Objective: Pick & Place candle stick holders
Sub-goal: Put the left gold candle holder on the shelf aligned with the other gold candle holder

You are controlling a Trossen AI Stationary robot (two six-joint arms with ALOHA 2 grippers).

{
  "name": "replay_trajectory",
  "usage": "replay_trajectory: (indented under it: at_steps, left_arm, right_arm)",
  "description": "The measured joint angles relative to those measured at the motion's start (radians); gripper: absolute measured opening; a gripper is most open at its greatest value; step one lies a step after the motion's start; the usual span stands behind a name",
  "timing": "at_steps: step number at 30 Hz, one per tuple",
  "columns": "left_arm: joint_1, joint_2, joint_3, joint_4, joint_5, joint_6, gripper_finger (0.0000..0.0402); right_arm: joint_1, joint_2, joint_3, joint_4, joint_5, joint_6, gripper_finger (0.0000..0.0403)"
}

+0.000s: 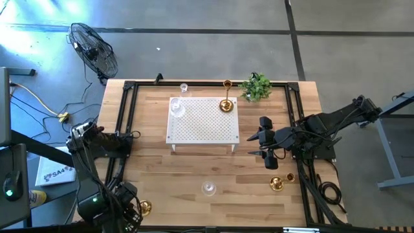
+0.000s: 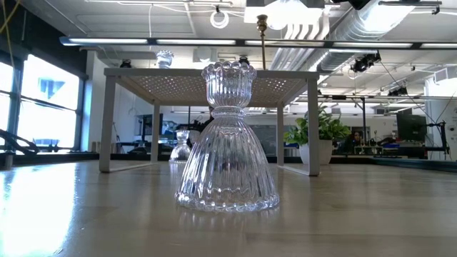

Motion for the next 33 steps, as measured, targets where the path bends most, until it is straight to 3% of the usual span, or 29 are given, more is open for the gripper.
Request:
replay_trajectory:
  at_steps: [13, 33]
  left_arm:
    - [0.0, 0.0, -0.002, 0.001, -0.105, 0.014, 0.0234]
    - [0.034, 0.0, -0.033, 0.0, -0.058, 0.017, 0.0234]
  right_arm:
    - [0.0, 0.0, 0.0, 0.0, 0.0, 0.0, 0.0224]
    - [0.0, 0.0, 0.0, 0.0, 0.0, 0.0, 0.0225]
